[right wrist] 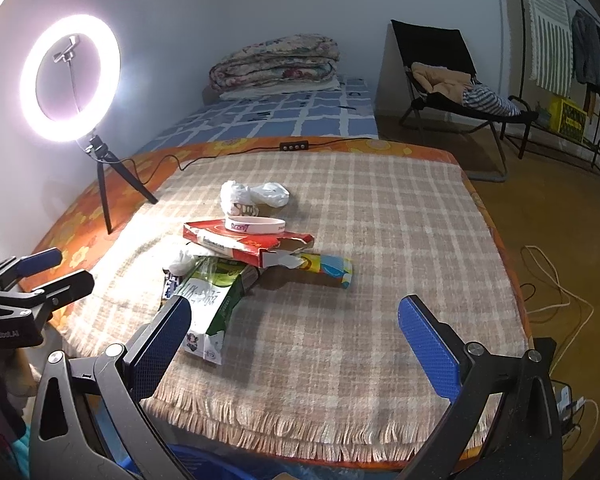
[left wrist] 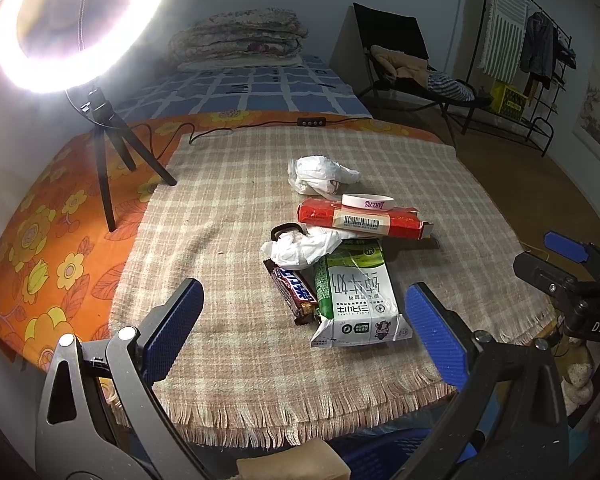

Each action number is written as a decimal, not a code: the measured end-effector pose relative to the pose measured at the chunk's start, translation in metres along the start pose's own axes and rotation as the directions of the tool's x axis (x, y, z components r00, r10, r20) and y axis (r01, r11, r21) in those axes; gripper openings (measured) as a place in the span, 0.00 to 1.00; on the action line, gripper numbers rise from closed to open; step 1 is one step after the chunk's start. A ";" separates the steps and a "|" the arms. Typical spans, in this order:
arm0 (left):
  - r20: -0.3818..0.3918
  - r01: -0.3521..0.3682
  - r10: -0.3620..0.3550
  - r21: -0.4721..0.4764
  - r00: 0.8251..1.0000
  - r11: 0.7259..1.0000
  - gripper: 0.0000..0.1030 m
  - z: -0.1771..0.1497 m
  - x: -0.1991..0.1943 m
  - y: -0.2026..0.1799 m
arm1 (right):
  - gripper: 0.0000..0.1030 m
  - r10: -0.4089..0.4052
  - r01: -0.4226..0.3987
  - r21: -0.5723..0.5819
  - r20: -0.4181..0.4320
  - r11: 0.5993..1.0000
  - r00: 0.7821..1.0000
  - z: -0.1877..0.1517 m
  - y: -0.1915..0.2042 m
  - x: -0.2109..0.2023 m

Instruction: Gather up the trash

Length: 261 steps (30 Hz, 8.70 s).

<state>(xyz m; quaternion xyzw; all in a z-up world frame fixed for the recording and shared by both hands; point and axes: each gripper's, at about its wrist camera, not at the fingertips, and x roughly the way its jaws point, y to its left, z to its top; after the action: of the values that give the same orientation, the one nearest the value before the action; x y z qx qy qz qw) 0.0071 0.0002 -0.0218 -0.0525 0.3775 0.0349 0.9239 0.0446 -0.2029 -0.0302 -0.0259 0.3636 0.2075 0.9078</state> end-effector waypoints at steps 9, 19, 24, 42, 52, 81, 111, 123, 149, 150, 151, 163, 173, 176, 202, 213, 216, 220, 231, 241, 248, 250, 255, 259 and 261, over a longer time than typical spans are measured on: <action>0.000 0.000 0.000 -0.002 1.000 1.000 1.00 0.000 0.000 0.000 | 0.99 -0.013 0.013 0.007 -0.004 1.000 1.000 -0.002 -0.004 0.000; -0.003 0.001 -0.001 0.001 1.000 1.000 1.00 -0.004 0.004 0.001 | 0.99 -0.017 0.017 0.008 -0.003 1.000 1.000 -0.002 -0.006 0.001; -0.005 0.002 -0.002 -0.002 1.000 1.000 1.00 -0.002 0.003 0.001 | 1.00 -0.017 0.017 0.008 -0.005 1.000 1.000 -0.002 -0.005 0.001; -0.008 0.002 -0.003 -0.002 1.000 1.000 1.00 -0.005 0.005 0.000 | 0.99 -0.021 0.021 0.009 -0.009 1.000 1.000 -0.003 -0.007 0.002; -0.012 0.006 -0.006 -0.003 1.000 1.000 1.00 -0.005 0.005 0.001 | 0.99 -0.022 0.022 0.007 -0.012 1.000 1.000 -0.004 -0.008 0.002; -0.063 0.010 -0.013 -0.051 0.998 0.999 0.91 -0.028 0.015 -0.003 | 1.00 0.057 -0.056 0.045 -0.035 0.997 0.998 -0.005 -0.007 0.024; -0.212 0.075 -0.113 -0.182 0.971 0.981 0.56 0.014 0.105 0.024 | 0.99 0.238 -0.235 0.033 -0.145 0.971 0.961 0.127 0.035 0.155; -0.231 0.097 -0.147 -0.215 0.962 0.972 0.21 0.015 0.115 0.037 | 0.93 0.133 -0.176 -0.131 -0.287 0.976 0.949 0.137 0.084 0.231; -0.085 0.083 -0.101 -0.192 0.991 0.978 0.05 0.030 0.052 0.057 | 0.07 0.146 -0.166 -0.058 -0.262 0.984 0.954 0.145 0.070 0.193; -0.080 0.086 -0.103 -0.191 0.991 0.978 0.05 0.025 0.044 0.055 | 0.07 0.156 -0.175 -0.053 -0.250 0.983 0.955 0.147 0.070 0.183; -0.073 0.093 -0.109 -0.191 0.991 0.977 0.05 0.027 0.040 0.057 | 0.07 0.165 -0.182 -0.054 -0.239 0.982 0.957 0.148 0.070 0.175; -0.012 0.124 -0.127 -0.113 0.992 0.986 0.05 -0.004 -0.034 0.044 | 0.07 0.267 -0.278 -0.070 -0.136 0.958 0.954 0.115 0.080 0.060; 0.005 0.166 -0.166 -0.071 0.986 0.984 0.05 -0.022 -0.064 0.032 | 0.07 0.273 -0.280 -0.058 -0.110 0.958 0.956 0.082 0.070 0.010; -0.002 0.190 -0.191 -0.046 0.982 0.981 0.05 -0.030 -0.073 0.024 | 0.07 0.280 -0.288 -0.066 -0.113 0.955 0.953 0.067 0.068 -0.005; -0.320 0.349 -0.299 0.109 0.899 0.931 0.05 -0.159 -0.071 -0.048 | 0.07 0.245 -0.275 -0.070 -0.287 0.959 0.926 -0.111 0.065 -0.054; -0.453 0.369 -0.270 0.143 0.850 0.918 0.05 -0.207 -0.051 -0.068 | 0.08 0.211 -0.241 -0.027 -0.402 0.970 0.891 -0.179 0.061 -0.031; -0.488 0.359 -0.246 0.151 0.837 0.921 0.05 -0.220 -0.039 -0.070 | 0.08 0.196 -0.230 -0.030 -0.426 0.973 0.883 -0.193 0.061 -0.023; -0.549 0.352 -0.220 0.147 0.806 0.924 0.05 -0.237 -0.023 -0.071 | 0.09 0.187 -0.219 -0.019 -0.455 0.976 0.871 -0.210 0.059 -0.013; -0.574 0.326 -0.185 0.152 0.798 0.933 0.45 -0.245 -0.011 -0.065 | 0.26 0.197 -0.209 0.038 -0.530 0.977 0.825 -0.226 0.049 0.013; -0.529 0.313 -0.196 0.139 0.826 0.940 0.45 -0.229 -0.014 -0.066 | 0.42 0.194 -0.186 0.067 -0.506 0.980 0.840 -0.222 0.033 0.007; -0.438 0.281 -0.214 0.093 0.873 0.955 0.45 -0.187 -0.022 -0.056 | 0.43 0.172 -0.171 0.044 -0.459 0.984 0.872 -0.197 0.026 0.001; -0.404 0.269 -0.218 0.073 0.888 0.960 0.45 -0.171 -0.023 -0.051 | 0.45 0.166 -0.167 0.038 -0.436 0.985 0.884 -0.183 0.022 -0.002; -0.310 0.234 -0.216 0.020 0.926 0.972 0.58 -0.128 -0.023 -0.037 | 0.56 0.179 -0.172 0.050 -0.341 0.984 0.923 -0.131 0.006 -0.008; -0.245 0.193 -0.195 -0.034 0.950 0.981 0.58 -0.093 -0.016 -0.021 | 0.56 0.191 -0.182 0.060 -0.280 0.982 0.941 -0.094 0.000 -0.007; -0.225 0.170 -0.180 -0.064 0.958 0.983 0.58 -0.077 -0.008 -0.009 | 0.56 0.196 -0.188 0.053 -0.246 0.981 0.949 -0.071 0.001 -0.003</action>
<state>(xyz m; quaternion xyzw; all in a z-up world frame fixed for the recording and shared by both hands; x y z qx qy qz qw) -0.0511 -0.0188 -0.0699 -0.1098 0.4749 -0.0448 0.8720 -0.0040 -0.2175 -0.0806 -0.0031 0.4790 0.2845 0.8304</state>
